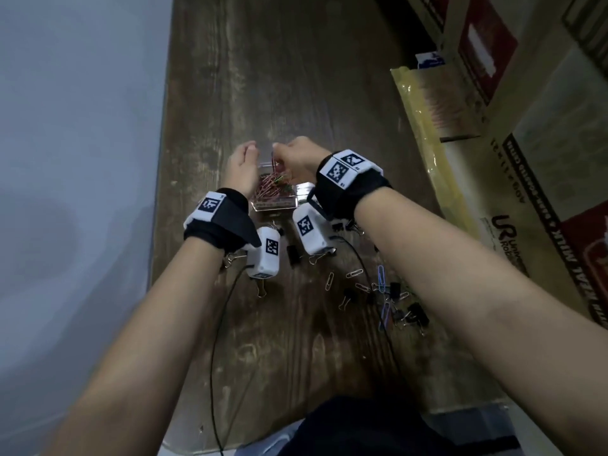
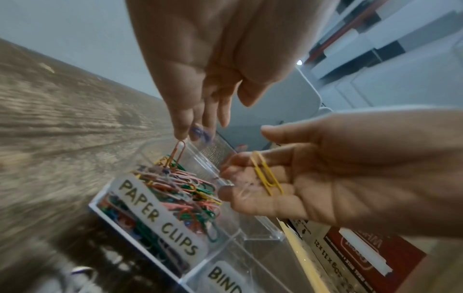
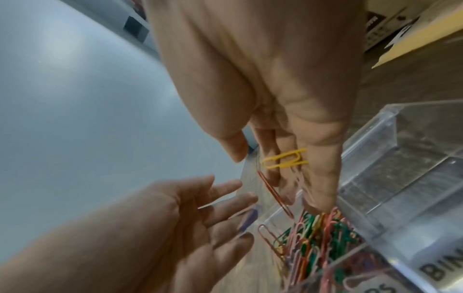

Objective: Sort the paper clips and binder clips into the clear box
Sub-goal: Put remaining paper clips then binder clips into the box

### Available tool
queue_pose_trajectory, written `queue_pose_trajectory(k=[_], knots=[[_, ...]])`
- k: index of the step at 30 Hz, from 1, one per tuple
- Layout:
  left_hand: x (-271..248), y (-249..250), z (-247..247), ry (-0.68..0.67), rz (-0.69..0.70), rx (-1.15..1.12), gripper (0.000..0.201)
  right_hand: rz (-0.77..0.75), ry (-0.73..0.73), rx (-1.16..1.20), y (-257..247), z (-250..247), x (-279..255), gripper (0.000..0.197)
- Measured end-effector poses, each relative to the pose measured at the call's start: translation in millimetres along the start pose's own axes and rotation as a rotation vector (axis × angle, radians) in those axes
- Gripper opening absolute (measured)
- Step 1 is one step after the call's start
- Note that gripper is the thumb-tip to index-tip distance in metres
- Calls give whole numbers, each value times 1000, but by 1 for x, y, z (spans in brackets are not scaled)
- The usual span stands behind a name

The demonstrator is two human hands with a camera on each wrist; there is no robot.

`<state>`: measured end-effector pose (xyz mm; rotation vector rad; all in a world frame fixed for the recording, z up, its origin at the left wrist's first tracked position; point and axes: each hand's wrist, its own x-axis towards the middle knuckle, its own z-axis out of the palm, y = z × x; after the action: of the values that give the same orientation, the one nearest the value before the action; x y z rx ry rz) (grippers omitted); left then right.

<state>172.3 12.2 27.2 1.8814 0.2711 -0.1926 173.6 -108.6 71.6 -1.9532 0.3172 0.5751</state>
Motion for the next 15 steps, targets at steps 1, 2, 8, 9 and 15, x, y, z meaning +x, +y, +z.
queue_pose_trajectory(k=[1, 2, 8, 9, 15], knots=[[-4, -2, -1, 4, 25, 2, 40, 18, -14, 11, -1, 1, 2, 29], [-7, -4, -2, 5, 45, -24, 40, 29, -25, 37, -1, 1, 2, 23], [-40, -12, -4, 59, 164, -61, 29, -11, 116, 363, 19, -39, -41, 32], [-50, -12, -3, 46, 202, -8, 27, -26, 169, 371, 31, -50, -53, 29], [-108, -36, 36, -415, 445, 529, 18, 88, 288, 54, 159, -88, -123, 31]])
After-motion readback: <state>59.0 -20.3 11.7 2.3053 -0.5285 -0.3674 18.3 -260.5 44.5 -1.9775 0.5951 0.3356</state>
